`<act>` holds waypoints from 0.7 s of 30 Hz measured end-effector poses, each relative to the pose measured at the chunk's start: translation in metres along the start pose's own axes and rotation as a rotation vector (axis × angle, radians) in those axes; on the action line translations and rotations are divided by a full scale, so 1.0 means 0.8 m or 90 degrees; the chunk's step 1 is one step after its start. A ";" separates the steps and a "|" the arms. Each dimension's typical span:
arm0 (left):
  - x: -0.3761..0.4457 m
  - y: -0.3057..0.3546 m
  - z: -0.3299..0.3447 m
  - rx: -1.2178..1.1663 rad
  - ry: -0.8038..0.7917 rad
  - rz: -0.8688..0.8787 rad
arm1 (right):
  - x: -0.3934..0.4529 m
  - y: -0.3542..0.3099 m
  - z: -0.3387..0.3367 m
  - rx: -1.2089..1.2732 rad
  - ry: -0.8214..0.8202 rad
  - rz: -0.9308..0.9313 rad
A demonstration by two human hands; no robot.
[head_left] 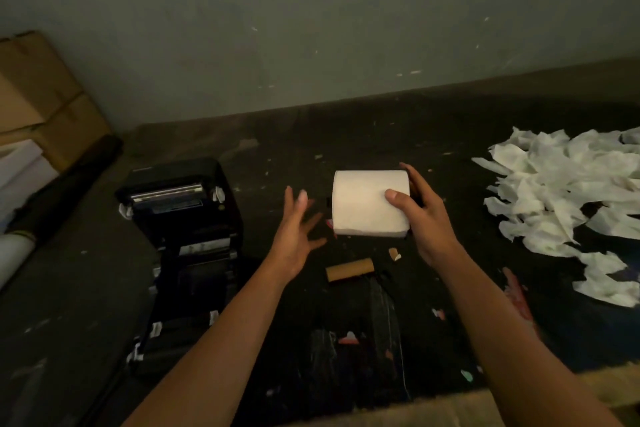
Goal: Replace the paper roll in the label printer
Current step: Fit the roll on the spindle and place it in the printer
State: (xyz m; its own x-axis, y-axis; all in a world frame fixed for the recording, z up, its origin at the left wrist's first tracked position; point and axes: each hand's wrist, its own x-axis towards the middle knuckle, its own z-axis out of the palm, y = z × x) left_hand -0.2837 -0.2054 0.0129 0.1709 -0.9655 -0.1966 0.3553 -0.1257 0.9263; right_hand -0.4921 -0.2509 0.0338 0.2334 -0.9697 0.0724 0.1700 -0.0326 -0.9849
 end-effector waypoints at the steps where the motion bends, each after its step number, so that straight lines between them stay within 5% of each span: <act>1: -0.002 -0.011 -0.005 0.048 0.048 -0.006 | 0.000 0.006 -0.005 0.004 0.002 0.007; 4: -0.009 -0.052 -0.014 0.295 0.154 0.013 | -0.002 0.020 -0.019 0.008 0.013 0.046; 8: -0.015 -0.108 -0.005 0.605 0.113 0.090 | -0.005 0.036 -0.039 0.006 0.038 0.089; 15: -0.009 -0.186 0.052 0.828 -0.071 0.103 | -0.020 0.049 -0.093 -0.009 0.115 0.113; 21: 0.022 -0.207 0.106 0.914 0.007 0.041 | -0.031 0.056 -0.127 -0.005 0.158 0.129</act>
State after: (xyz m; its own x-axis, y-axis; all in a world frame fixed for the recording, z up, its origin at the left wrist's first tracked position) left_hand -0.4178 -0.2208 -0.1168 0.1598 -0.9773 -0.1390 -0.8693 -0.2060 0.4493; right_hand -0.5874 -0.2525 -0.0282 0.0205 -0.9861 -0.1646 0.1362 0.1658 -0.9767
